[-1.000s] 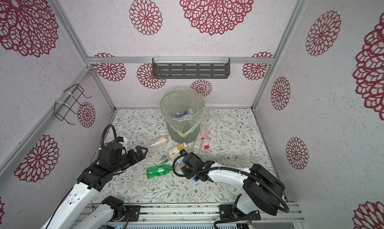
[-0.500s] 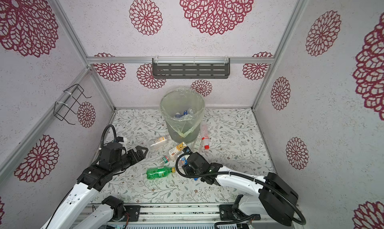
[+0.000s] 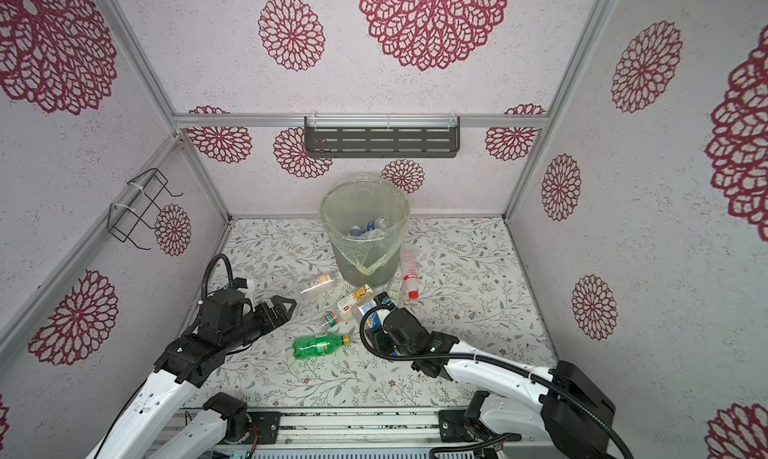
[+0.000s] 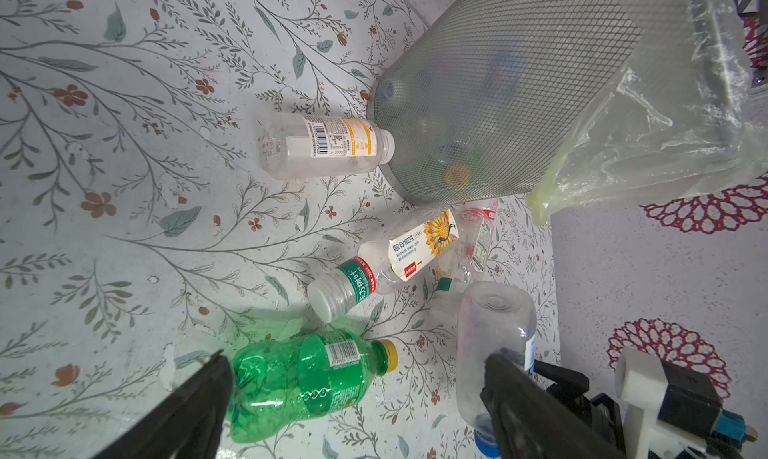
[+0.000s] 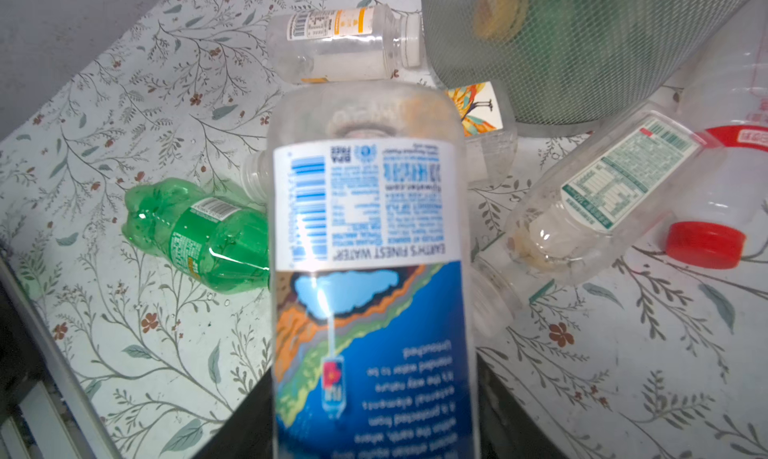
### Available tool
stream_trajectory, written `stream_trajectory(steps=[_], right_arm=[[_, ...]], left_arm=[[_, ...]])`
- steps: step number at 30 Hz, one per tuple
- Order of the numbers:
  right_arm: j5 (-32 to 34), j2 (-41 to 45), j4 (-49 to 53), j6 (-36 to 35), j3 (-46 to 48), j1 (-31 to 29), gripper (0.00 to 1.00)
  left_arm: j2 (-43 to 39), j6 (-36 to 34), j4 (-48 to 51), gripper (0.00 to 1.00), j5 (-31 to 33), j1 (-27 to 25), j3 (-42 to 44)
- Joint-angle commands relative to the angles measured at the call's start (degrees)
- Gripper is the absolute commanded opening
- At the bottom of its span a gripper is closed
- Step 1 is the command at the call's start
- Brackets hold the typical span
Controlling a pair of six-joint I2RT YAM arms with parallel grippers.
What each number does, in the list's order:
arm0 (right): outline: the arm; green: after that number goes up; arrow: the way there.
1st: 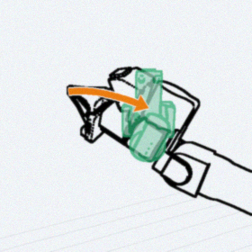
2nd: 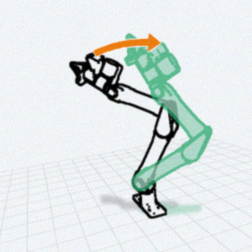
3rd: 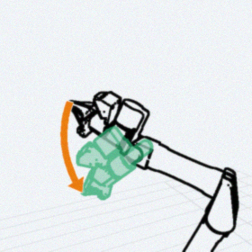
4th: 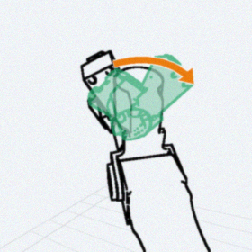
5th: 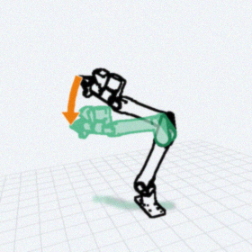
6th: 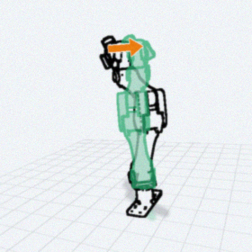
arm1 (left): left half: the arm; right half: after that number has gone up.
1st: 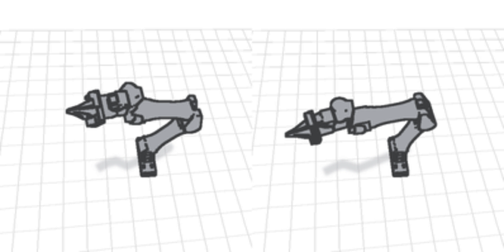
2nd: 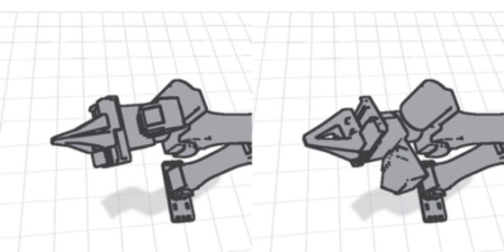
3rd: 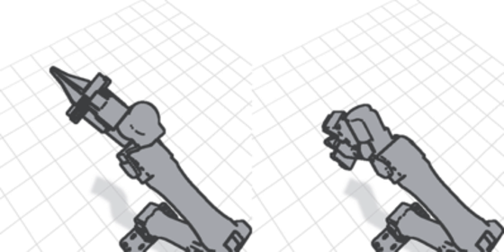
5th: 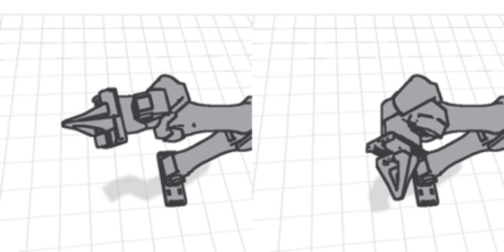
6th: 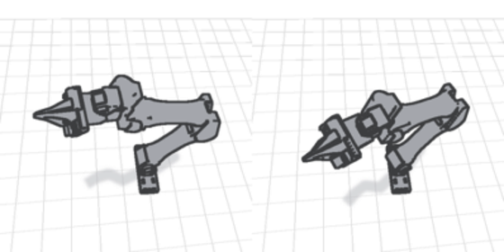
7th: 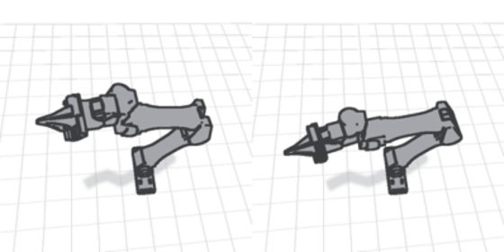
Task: Throw the plastic bottles in the bin
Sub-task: 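Lower the right gripper around the Artesian bottle and close it, then lift the Artesian bottle with the right gripper toward the bin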
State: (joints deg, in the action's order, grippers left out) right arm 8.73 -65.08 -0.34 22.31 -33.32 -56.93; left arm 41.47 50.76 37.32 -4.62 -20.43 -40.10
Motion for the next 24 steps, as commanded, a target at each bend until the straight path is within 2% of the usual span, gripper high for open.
stream_trajectory(steps=[1, 14, 24], right_arm=[[-0.03, 2.32, -3.42, 2.48, 0.07, -0.29, 0.6], [0.39, 9.31, -7.99, 6.66, 2.51, -0.21, 0.6], [2.96, 19.31, -9.76, 10.01, 5.47, 0.26, 0.59]], left_arm=[[-0.89, 0.29, 0.38, 0.97, -0.12, 0.55, -0.12], [-2.63, 0.65, 1.35, 0.97, -0.34, 0.48, -0.08], [-2.6, 0.75, 0.91, 0.97, -0.47, 0.53, 0.33]])
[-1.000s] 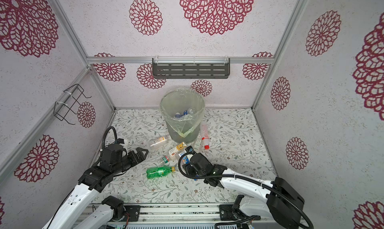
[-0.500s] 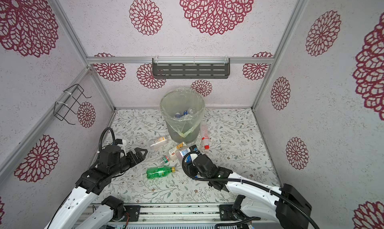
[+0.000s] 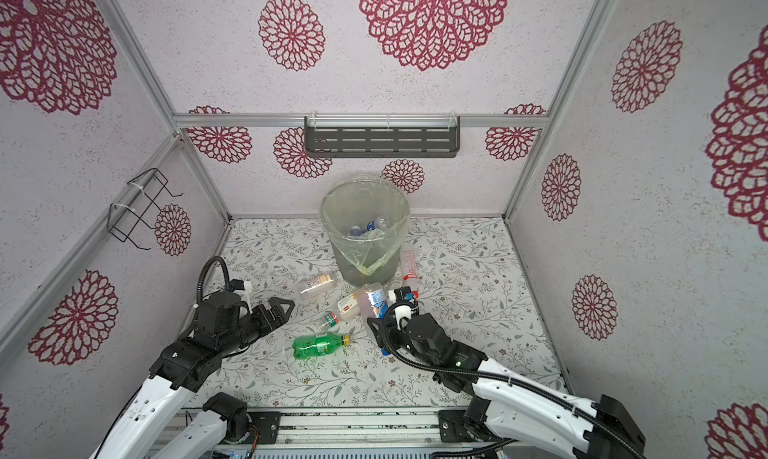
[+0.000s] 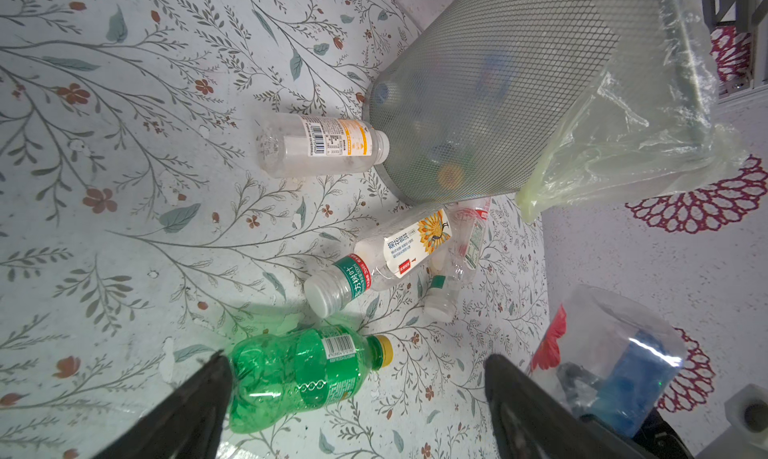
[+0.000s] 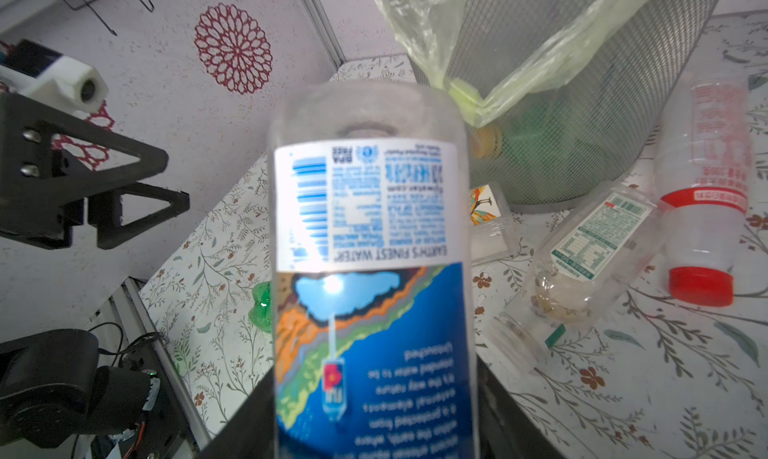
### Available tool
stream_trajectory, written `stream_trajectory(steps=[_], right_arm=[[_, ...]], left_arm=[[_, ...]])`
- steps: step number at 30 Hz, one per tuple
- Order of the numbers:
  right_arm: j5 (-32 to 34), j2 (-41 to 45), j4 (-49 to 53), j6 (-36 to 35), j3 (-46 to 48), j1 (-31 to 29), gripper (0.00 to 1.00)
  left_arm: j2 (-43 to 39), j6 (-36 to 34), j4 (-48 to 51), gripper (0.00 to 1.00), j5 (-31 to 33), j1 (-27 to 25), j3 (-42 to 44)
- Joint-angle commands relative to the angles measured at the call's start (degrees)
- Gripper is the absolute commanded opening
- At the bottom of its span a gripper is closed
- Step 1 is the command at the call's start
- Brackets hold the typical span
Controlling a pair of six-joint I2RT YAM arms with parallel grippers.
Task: Throw the plastic bottles in the bin
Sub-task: 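Lift the Artesian bottle with the right gripper toward the bin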
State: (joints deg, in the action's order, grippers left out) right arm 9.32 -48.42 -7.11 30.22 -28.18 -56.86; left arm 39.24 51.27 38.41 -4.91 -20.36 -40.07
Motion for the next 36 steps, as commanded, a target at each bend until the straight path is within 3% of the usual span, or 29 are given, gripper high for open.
stream_trajectory(steps=[1, 15, 36], right_arm=[[2.94, 3.8, -3.18, 2.37, 0.62, 0.35, 0.59], [6.83, 14.25, -2.56, 5.35, 3.26, 2.56, 0.58], [10.48, 21.0, -4.11, 8.03, 9.78, 3.86, 0.58]], left_arm=[[-0.4, 0.24, -0.16, 0.97, -0.19, 0.42, 0.19], [2.14, -0.29, -2.18, 0.97, -0.61, 0.46, 0.3], [2.24, -0.65, -3.08, 0.97, -0.28, 0.52, 2.52]])
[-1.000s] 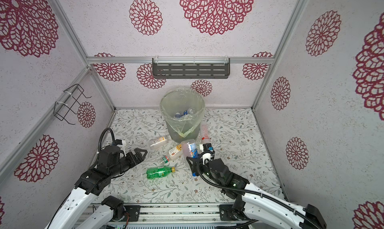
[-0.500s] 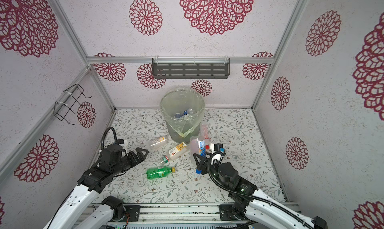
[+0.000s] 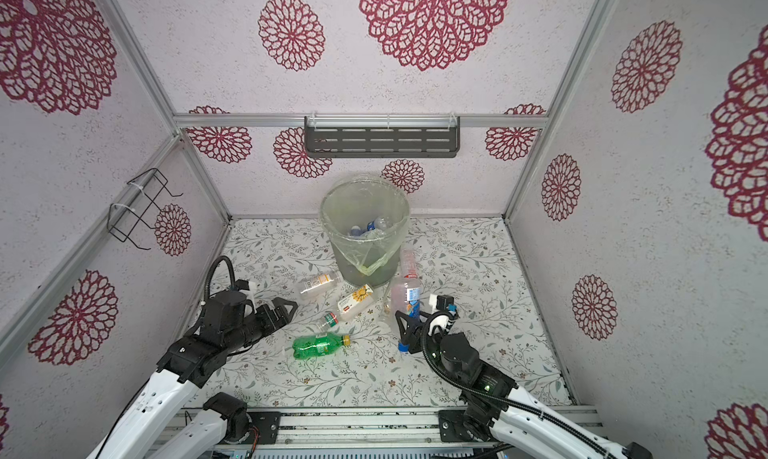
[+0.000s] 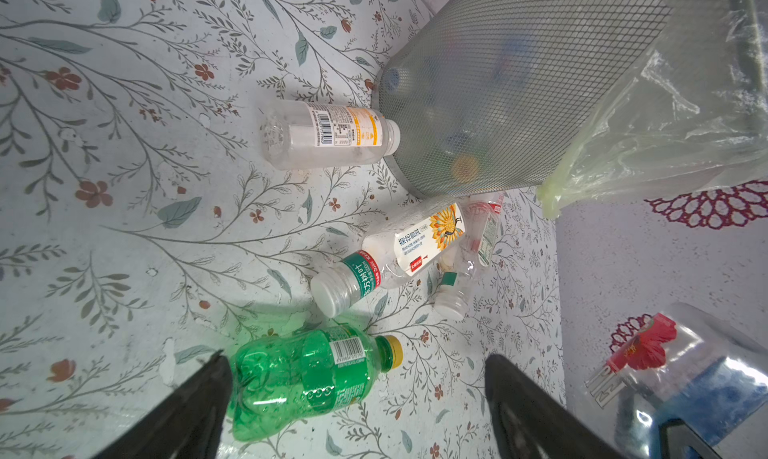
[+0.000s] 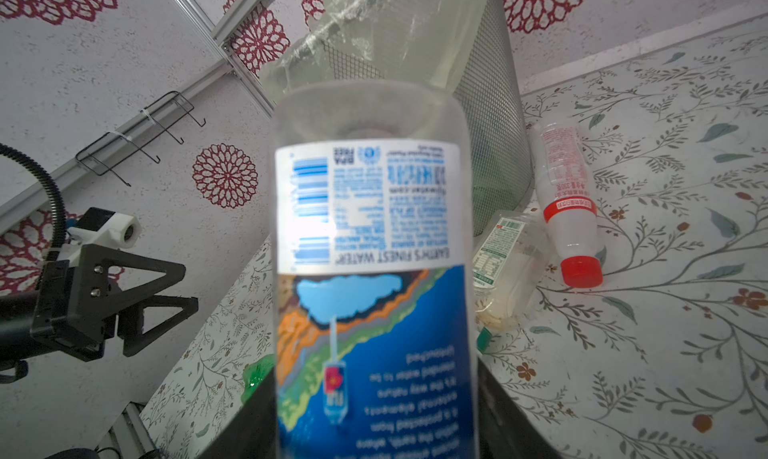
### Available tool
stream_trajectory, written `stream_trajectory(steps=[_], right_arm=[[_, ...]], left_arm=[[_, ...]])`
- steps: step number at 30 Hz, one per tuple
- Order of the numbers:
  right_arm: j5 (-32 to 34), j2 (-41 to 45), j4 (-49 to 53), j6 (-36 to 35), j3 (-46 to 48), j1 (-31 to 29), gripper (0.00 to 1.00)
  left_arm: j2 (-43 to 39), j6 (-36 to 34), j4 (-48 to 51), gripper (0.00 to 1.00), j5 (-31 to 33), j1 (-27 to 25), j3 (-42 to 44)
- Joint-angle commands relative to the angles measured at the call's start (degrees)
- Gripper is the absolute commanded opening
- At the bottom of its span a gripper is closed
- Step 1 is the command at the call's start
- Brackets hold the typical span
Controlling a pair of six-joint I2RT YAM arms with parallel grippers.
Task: Throw the plastic bottles in the bin
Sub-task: 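Lift the Artesian bottle with the right gripper toward the bin, then carry the Artesian bottle over the bin and open the right gripper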
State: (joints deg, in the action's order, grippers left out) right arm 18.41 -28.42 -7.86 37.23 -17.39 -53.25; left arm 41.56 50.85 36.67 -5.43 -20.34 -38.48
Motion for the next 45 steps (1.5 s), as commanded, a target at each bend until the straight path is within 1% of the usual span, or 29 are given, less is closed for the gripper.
stream_trajectory(steps=[1, 5, 7, 10, 14, 16, 18, 19, 20, 21, 22, 23, 24, 27, 31, 38, 45], right_arm=[[1.19, 1.05, -3.77, 0.91, -1.38, 0.29, 0.58], [0.89, -1.98, -4.43, -1.32, -5.83, 0.29, 0.58], [0.58, -5.62, -4.49, -3.27, -9.53, 0.31, 0.58], [0.25, -13.35, -4.4, -7.97, -18.1, 0.41, 0.58], [1.89, -26.41, -2.33, -13.68, -34.27, 2.67, 0.59], [1.57, -33.61, -1.19, -14.0, -43.33, 5.94, 0.59], [0.44, -42.48, 2.2, -11.64, -54.16, 11.03, 0.59], [-0.22, -46.75, 4.57, -10.0, -59.29, 13.09, 0.62], [-2.2, -51.5, 7.27, -8.85, -65.49, 15.28, 0.74], [-3.4, -55.88, 10.18, -7.95, -71.83, 16.82, 0.9], [-4.01, -59.18, 13.63, -6.98, -76.9, 17.52, 0.98], [-4.98, -61.69, 15.48, -6.52, -81.57, 17.83, 0.99], [-6.33, -62.68, 14.76, -6.38, -83.58, 17.67, 0.99], [-7.96, -60.7, 9.98, -5.45, -81.73, 17.33, 0.99], [-8.3, -55.73, 10.34, -5.2, -77.76, 17.31, 0.99], [-9.35, -43.4, 10.99, -4.44, -63.01, 17.33, 0.99], [-8.87, -31.56, 11.2, -3.13, -49.1, 17.39, 0.99]], left_arm=[[-0.07, -0.15, -1.42, 0.97, 0.16, 0.52, 1.02], [-0.16, -0.29, -1.34, 0.97, 0.16, 0.46, 0.87], [-0.22, -0.4, -1.11, 0.97, 0.25, 0.47, 0.62], [-0.23, -0.58, -0.98, 0.97, 0.31, 0.44, 0.19], [-0.05, -0.78, -0.94, 0.97, 0.37, 0.56, -0.27], [-0.08, -0.69, -0.87, 0.97, 0.51, 0.54, -0.37], [-0.09, -0.49, -0.98, 0.97, 0.6, 0.56, -0.47], [-0.16, -0.41, -1.15, 0.97, 0.6, 0.54, -0.59], [-0.12, -0.32, -1.24, 0.97, 0.66, 0.53, -0.71], [-0.12, -0.23, -1.33, 0.97, 0.6, 0.56, -0.93], [-0.16, -0.15, -1.3, 0.97, 0.6, 0.55, -1.14], [-0.14, -0.14, -1.17, 0.97, 0.51, 0.63, -1.45], [-0.19, -0.14, -0.94, 0.97, 0.58, 0.64, -1.73], [-0.7, -0.14, -0.24, 0.97, 0.85, 0.65, -2.12], [-0.96, -0.96, 0.55, 0.97, 0.95, 0.65, -2.63], [2.06, -2.42, 1.87, 0.97, -0.78, 0.65, -4.75], [2.91, -0.35, 1.92, 0.97, -1.16, 0.7, -5.82]])
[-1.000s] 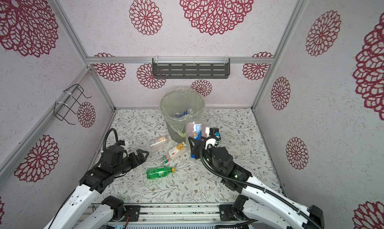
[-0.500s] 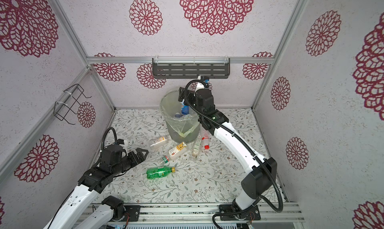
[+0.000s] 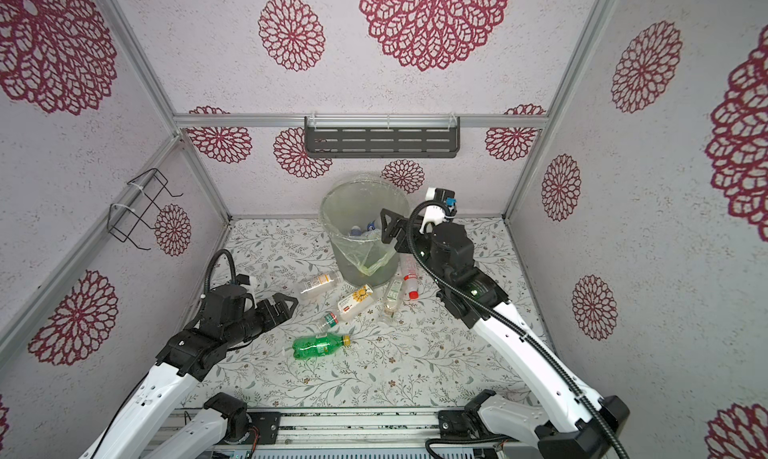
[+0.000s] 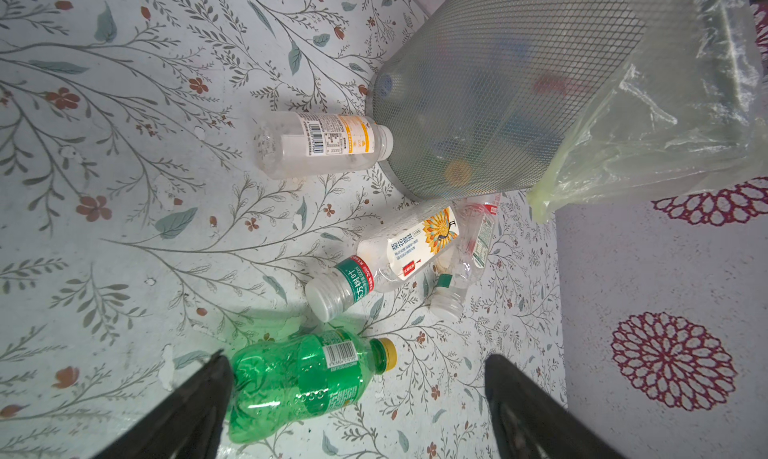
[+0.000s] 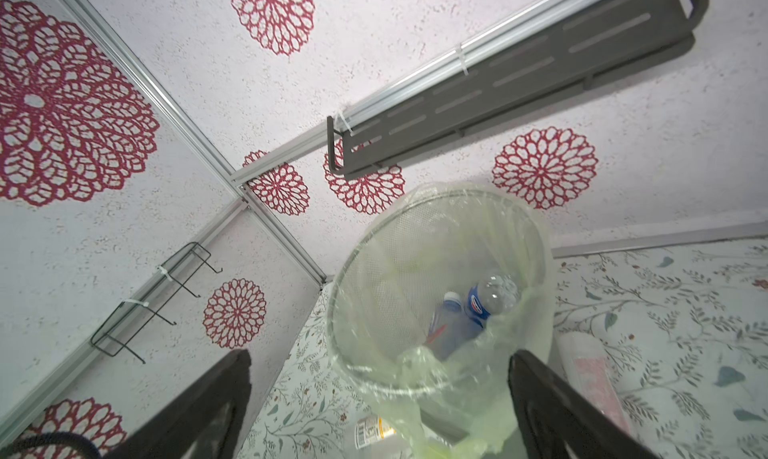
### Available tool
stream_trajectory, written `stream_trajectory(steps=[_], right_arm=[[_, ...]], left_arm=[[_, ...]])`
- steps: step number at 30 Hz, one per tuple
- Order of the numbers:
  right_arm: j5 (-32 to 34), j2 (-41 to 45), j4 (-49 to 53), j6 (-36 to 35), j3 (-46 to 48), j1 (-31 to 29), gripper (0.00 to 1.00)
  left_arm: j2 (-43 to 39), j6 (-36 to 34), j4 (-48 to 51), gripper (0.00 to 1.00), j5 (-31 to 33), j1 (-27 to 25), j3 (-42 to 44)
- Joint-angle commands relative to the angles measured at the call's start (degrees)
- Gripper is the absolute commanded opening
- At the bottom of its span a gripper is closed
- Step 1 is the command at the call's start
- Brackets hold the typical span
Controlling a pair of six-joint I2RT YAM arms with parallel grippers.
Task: Throw the plastic bottles in the bin
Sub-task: 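Carry the Artesian bottle over the bin and open the right gripper, then withdraw the right gripper from the bin while the left gripper moves toward the green bottle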
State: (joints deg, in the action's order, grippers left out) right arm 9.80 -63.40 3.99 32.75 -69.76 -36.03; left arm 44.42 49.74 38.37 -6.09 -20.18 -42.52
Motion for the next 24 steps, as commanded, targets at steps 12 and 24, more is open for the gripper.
stream_trajectory(steps=[12, 24], right_arm=[[-0.22, 12.42, 0.27, -3.45, 15.92, 0.44, 0.99], [4.9, 12.57, -2.88, -4.61, 24.72, 1.22, 0.99]], left_arm=[[4.55, 3.38, 1.25, 0.97, 3.98, 0.5, -2.32], [10.5, 0.36, 2.02, 0.97, 6.89, 0.55, -5.33]])
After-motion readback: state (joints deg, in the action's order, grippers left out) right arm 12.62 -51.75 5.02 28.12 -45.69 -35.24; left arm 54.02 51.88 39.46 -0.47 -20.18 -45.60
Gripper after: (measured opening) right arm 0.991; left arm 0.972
